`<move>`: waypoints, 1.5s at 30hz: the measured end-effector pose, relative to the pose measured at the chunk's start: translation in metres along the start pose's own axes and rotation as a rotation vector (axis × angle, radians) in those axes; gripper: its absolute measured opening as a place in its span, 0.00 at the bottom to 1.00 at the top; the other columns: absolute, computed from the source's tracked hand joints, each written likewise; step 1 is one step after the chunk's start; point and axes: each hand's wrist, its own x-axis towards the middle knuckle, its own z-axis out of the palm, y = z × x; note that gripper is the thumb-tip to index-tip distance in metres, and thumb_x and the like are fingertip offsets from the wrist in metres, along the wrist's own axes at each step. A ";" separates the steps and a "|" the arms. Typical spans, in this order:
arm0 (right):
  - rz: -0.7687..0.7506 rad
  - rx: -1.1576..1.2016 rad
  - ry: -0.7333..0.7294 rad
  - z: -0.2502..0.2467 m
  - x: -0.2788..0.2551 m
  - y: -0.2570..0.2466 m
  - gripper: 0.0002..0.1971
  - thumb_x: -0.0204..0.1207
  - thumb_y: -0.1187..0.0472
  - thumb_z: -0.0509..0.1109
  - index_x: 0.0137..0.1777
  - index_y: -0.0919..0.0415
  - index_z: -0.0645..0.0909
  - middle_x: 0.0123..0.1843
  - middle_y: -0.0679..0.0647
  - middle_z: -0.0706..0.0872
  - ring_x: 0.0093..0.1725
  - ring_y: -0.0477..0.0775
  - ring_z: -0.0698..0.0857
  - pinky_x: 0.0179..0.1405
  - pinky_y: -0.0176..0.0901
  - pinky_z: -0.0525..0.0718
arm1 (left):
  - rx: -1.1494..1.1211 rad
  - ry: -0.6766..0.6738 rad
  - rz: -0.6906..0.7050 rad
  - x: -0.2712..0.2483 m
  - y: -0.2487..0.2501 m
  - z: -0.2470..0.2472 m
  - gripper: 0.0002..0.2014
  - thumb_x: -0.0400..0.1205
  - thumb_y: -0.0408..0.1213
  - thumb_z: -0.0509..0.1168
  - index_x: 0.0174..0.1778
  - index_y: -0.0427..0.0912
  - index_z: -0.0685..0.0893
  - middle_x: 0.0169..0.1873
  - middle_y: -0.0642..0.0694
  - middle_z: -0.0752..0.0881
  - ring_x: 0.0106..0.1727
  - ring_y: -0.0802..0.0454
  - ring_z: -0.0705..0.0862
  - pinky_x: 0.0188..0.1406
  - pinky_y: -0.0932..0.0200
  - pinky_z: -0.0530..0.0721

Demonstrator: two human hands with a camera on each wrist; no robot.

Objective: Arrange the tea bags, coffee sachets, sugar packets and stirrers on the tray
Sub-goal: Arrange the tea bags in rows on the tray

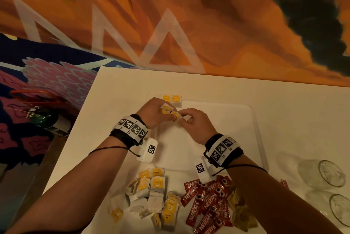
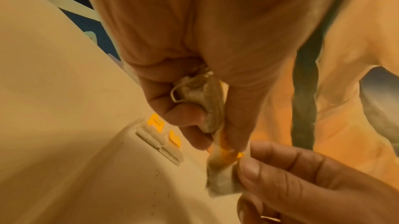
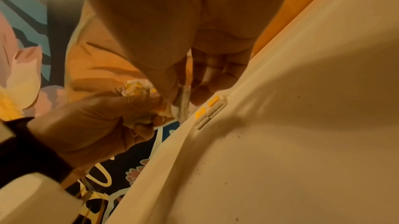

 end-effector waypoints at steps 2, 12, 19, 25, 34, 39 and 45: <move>-0.011 -0.013 0.008 0.001 0.002 0.000 0.09 0.80 0.55 0.75 0.57 0.56 0.90 0.49 0.47 0.89 0.34 0.32 0.80 0.37 0.27 0.73 | 0.015 0.004 0.002 0.004 0.000 -0.001 0.05 0.74 0.35 0.80 0.44 0.44 0.94 0.39 0.51 0.93 0.41 0.58 0.89 0.47 0.63 0.84; 0.139 -0.068 0.092 -0.013 0.043 0.016 0.06 0.79 0.56 0.76 0.44 0.59 0.91 0.39 0.49 0.90 0.40 0.45 0.84 0.39 0.31 0.76 | -0.320 0.209 -0.287 0.010 -0.011 -0.004 0.03 0.78 0.31 0.74 0.44 0.43 0.88 0.38 0.39 0.88 0.39 0.45 0.85 0.41 0.52 0.82; 0.276 -0.211 0.067 -0.015 0.073 0.025 0.13 0.79 0.57 0.74 0.37 0.66 0.87 0.34 0.60 0.86 0.37 0.59 0.81 0.39 0.46 0.77 | -0.671 0.099 -0.453 -0.002 -0.014 -0.005 0.16 0.79 0.17 0.61 0.57 0.36 0.85 0.45 0.40 0.88 0.40 0.45 0.85 0.35 0.59 0.80; 0.322 -0.281 0.080 -0.015 0.086 0.023 0.08 0.78 0.56 0.75 0.39 0.55 0.85 0.40 0.54 0.86 0.42 0.57 0.84 0.42 0.41 0.76 | -0.733 0.013 -0.389 -0.008 -0.021 -0.007 0.19 0.82 0.16 0.62 0.66 0.35 0.80 0.58 0.38 0.87 0.54 0.44 0.88 0.40 0.62 0.87; 0.377 -0.179 0.172 -0.014 0.081 0.022 0.16 0.78 0.49 0.75 0.58 0.57 0.78 0.53 0.53 0.83 0.49 0.57 0.82 0.46 0.44 0.78 | -0.654 0.019 -0.340 -0.012 -0.021 -0.002 0.15 0.83 0.21 0.65 0.67 0.32 0.80 0.53 0.41 0.89 0.45 0.54 0.91 0.40 0.66 0.87; 0.222 -0.068 0.052 -0.007 0.056 0.006 0.12 0.80 0.47 0.73 0.51 0.57 0.85 0.46 0.49 0.87 0.43 0.50 0.85 0.45 0.42 0.78 | -0.594 0.065 -0.350 -0.012 -0.025 -0.001 0.11 0.82 0.24 0.69 0.59 0.36 0.85 0.51 0.38 0.88 0.50 0.46 0.87 0.44 0.65 0.88; 0.163 0.124 -0.251 0.008 0.017 -0.012 0.19 0.84 0.46 0.69 0.47 0.62 0.88 0.43 0.61 0.91 0.31 0.48 0.84 0.36 0.47 0.84 | -0.580 0.089 -0.341 -0.013 -0.023 0.004 0.10 0.79 0.26 0.73 0.55 0.38 0.85 0.44 0.41 0.86 0.47 0.48 0.84 0.45 0.63 0.86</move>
